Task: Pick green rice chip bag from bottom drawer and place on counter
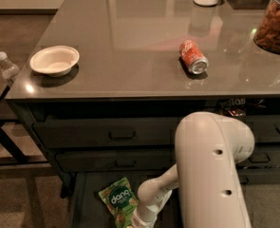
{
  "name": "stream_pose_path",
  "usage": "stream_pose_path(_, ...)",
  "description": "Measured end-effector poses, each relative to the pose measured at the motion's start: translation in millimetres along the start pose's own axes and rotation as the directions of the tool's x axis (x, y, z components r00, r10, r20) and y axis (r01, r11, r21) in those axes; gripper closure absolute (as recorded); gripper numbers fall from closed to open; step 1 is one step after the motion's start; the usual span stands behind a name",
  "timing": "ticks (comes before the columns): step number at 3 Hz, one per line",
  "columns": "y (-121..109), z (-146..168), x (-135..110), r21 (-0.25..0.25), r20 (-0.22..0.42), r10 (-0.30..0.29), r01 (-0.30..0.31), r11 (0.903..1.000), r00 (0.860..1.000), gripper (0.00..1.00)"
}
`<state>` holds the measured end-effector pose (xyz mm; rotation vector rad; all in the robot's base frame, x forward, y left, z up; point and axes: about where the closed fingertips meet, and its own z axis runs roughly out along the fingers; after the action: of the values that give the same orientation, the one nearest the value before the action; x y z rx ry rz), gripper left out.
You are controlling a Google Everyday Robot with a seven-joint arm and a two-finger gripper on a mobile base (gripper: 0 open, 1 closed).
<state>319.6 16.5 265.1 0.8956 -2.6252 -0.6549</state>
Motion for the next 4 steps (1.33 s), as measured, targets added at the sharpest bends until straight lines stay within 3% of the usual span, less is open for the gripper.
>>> stream_pose_path(1, -1, 5, -2, -0.006, 0.001, 0.006, -0.006, 1.0, 1.0, 0.0)
stream_pose_path(3, -15, -11, -40, -0.007, 0.146, 0.052, -0.051, 0.9987, 0.988, 0.0)
stream_pose_path(4, -26, -19, -58, 0.024, 0.206, 0.062, -0.068, 0.9974, 0.977, 0.0)
